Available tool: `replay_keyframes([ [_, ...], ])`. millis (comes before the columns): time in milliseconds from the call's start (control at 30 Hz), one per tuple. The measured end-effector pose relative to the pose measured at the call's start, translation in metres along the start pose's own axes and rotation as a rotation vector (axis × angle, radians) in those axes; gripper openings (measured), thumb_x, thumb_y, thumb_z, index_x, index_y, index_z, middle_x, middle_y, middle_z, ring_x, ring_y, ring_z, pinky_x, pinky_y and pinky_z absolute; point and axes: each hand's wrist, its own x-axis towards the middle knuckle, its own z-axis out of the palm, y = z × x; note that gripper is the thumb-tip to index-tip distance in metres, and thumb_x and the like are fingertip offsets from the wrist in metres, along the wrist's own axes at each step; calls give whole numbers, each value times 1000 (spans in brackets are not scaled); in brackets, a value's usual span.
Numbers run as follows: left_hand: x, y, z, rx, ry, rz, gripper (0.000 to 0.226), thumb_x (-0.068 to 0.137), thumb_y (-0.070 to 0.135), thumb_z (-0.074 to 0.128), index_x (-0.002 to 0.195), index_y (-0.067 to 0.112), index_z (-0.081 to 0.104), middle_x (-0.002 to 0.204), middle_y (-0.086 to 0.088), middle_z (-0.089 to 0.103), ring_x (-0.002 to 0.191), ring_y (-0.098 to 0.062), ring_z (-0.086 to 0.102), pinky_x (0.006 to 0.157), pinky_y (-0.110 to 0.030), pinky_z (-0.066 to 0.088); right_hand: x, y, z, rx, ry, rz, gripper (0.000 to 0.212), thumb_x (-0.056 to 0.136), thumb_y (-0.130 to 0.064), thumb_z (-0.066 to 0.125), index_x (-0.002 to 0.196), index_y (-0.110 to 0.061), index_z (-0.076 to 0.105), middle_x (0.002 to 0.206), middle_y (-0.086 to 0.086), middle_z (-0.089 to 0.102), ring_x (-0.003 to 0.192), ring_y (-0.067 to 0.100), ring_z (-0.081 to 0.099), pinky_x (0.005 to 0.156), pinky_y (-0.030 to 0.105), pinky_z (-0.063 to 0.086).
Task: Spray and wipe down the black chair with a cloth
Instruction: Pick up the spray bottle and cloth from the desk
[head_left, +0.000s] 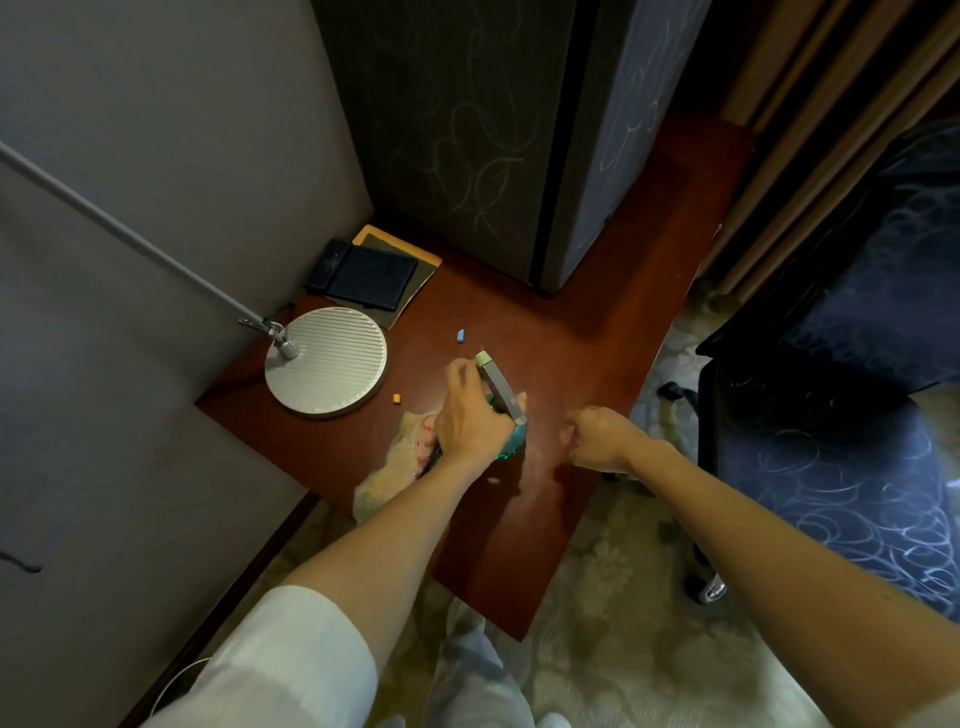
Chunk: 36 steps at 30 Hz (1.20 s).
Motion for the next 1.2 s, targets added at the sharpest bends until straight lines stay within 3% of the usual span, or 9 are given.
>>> replay_keyframes([
  [100, -12, 0, 0, -82, -7, -28, 50, 76, 46, 76, 106, 21, 45, 101, 7, 55, 87, -21, 63, 70, -36, 48, -3, -3, 0, -6, 19, -7, 24, 86, -8, 55, 109, -9, 59, 108, 8, 60, 103, 25, 56, 77, 28, 43],
  [300, -48, -8, 2, -80, -39, -16, 46, 77, 49, 73, 103, 27, 43, 87, 10, 52, 85, -22, 62, 65, -30, 41, -12, -4, 13, 18, 35, -14, 24, 84, -11, 60, 108, -13, 60, 112, 6, 60, 102, 21, 55, 75, 25, 39],
  [533, -99, -25, -5, -96, -20, 80, 55, 80, 34, 74, 125, 16, 48, 115, -2, 59, 106, -23, 58, 83, -32, 45, -29, -8, 36, -18, 25, -46, 26, 83, -9, 59, 108, -14, 60, 113, 7, 61, 103, 23, 56, 75, 26, 41],
  [667, -119, -44, -13, -91, 41, 107, 41, 76, 31, 76, 106, 16, 52, 95, -2, 60, 87, -25, 62, 71, -33, 48, -34, -22, 50, -40, 16, -97, 25, 82, -13, 60, 107, -18, 61, 114, 4, 62, 102, 21, 55, 77, 26, 41],
  [800, -130, -60, -20, -101, 79, 14, 62, 73, 37, 78, 124, 16, 50, 107, -2, 63, 100, -24, 63, 80, -40, 54, -29, -44, 61, -66, 15, -143, 31, 79, -17, 63, 109, -24, 59, 117, 4, 61, 104, 23, 57, 85, 32, 49],
  [933, -131, -66, -24, -132, 55, -56, 60, 70, 42, 77, 117, 23, 44, 98, 1, 63, 90, -24, 65, 71, -41, 55, -21, -67, 65, -72, 71, -174, 39, 80, -16, 64, 118, -21, 54, 119, 4, 53, 106, 25, 52, 88, 37, 50],
  [1033, -128, -69, -19, -112, 57, -21, 67, 69, 43, 73, 124, 27, 39, 113, 1, 60, 101, -25, 62, 78, -43, 55, -9, -80, 65, -139, 116, -221, 48, 81, -19, 64, 127, -16, 48, 122, 9, 49, 115, 31, 45, 92, 38, 44],
  [1100, -127, -72, -14, -119, 31, 15, 73, 73, 39, 72, 134, 18, 39, 123, -3, 57, 112, -24, 58, 87, -41, 53, 0, -87, 62, -160, 134, -244, 52, 82, -19, 64, 131, -16, 45, 129, 9, 45, 119, 32, 40, 95, 40, 42],
  [1200, -121, -79, -14, -77, 14, 88, 63, 78, 48, 54, 126, 10, 43, 103, -8, 63, 93, -25, 64, 75, -41, 56, 13, -99, 55, -202, 168, -276, 56, 83, -20, 64, 135, -17, 41, 133, 10, 40, 121, 32, 37, 95, 42, 43],
])
